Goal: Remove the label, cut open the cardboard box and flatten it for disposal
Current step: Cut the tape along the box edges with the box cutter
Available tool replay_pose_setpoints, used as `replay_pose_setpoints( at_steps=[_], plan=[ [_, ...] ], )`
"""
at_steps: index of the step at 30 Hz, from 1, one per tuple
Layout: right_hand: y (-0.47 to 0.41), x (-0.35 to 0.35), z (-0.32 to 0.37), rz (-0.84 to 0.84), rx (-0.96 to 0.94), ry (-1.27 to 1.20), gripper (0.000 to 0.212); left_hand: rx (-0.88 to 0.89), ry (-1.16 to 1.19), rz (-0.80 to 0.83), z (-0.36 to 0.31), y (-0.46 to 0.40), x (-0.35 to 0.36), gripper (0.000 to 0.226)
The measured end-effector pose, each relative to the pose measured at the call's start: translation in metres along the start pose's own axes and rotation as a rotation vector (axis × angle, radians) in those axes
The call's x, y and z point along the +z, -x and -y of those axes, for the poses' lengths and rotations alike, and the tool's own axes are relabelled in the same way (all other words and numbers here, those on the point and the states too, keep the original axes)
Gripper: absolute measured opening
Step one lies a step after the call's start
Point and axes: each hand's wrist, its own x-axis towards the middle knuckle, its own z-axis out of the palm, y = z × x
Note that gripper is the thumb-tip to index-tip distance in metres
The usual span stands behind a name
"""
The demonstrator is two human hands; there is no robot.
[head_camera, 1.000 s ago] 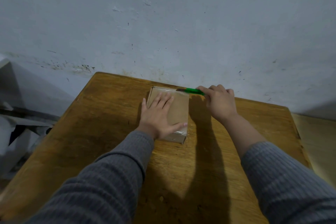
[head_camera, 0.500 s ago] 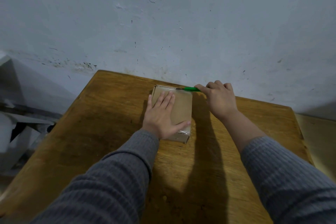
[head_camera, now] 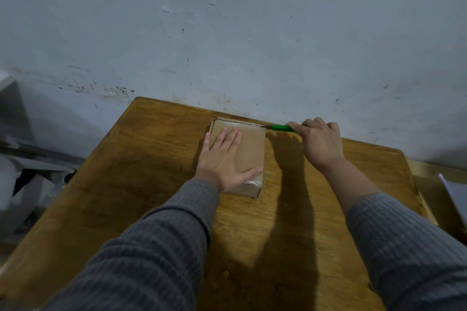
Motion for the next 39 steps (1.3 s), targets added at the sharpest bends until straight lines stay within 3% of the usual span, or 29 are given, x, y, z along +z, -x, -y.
replay_pose_setpoints(
  at_steps=[8, 14, 19, 23, 27, 39],
  plan=[
    [0.012, -0.015, -0.011, 0.024, 0.1, -0.22, 0.042, -0.002, 0.038, 0.011, -0.001, -0.001, -0.003, 0.112],
    [0.024, -0.03, 0.017, 0.175, 0.249, -0.556, 0.043, 0.019, 0.429, -0.07, 0.018, 0.018, -0.028, 0.113],
    [0.054, -0.046, 0.055, 0.186, 0.165, -0.461, 0.046, 0.117, 0.246, 0.015, 0.055, 0.047, -0.018, 0.122],
    [0.085, -0.048, 0.086, 0.14, 0.089, -0.393, 0.045, 0.176, 0.123, 0.089, 0.071, 0.053, -0.01, 0.107],
    [0.103, -0.049, 0.11, 0.112, 0.025, -0.326, 0.045, 0.229, 0.123, 0.019, 0.081, 0.052, -0.004, 0.096],
    [0.097, -0.059, 0.123, 0.059, -0.088, -0.181, 0.042, 0.238, 0.13, -0.022, 0.08, 0.054, 0.007, 0.094]
  ],
)
